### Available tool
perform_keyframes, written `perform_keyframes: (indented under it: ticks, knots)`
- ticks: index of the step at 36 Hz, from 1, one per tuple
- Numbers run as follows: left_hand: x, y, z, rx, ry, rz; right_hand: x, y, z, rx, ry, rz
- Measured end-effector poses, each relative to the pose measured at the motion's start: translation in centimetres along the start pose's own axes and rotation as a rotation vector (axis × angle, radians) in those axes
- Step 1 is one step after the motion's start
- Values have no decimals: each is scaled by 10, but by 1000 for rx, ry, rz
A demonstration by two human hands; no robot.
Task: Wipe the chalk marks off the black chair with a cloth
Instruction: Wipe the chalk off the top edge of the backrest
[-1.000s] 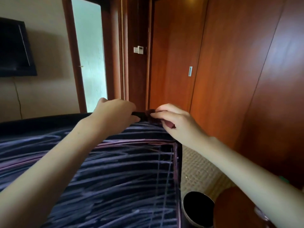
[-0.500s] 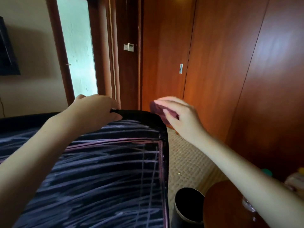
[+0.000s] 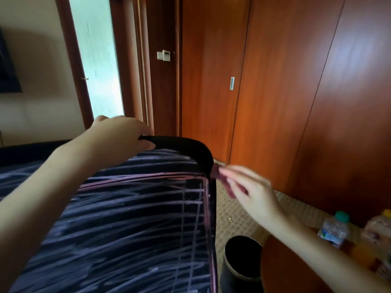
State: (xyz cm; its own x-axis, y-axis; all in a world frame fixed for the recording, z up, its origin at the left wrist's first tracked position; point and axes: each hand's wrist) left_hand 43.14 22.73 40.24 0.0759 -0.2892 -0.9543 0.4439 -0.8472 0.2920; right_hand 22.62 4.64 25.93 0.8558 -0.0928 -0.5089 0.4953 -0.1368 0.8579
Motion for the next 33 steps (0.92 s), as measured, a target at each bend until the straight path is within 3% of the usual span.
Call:
perform_keyframes:
  ticks: [5, 11, 20, 28, 33]
  knots:
    - [0, -1, -2, 2, -43, -17, -16, 70, -22, -25, -58, 181]
    - [-1, -3, -8, -17, -65, -45, 33, 85, -54, -307, -135, -23]
    - [2, -5, -10, 0, -127, -40, 3, 25, -2, -303, -280, -156]
    - [-2, -5, -5, -1, -111, -45, 11, 81, -52, -504, -223, 18]
    - [-6, -4, -19, -7, -219, -145, 38, 96, -62, -494, -177, -37]
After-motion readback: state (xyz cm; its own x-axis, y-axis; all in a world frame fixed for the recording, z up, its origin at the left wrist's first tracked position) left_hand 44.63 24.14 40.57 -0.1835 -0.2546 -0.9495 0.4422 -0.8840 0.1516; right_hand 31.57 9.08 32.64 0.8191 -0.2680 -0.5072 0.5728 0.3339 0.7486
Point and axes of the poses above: each hand's wrist, its own y-axis towards the middle knuckle, its own x-axis out of the palm, z = x × y, and after that the axes turned 10 degrees about -y, right-handed
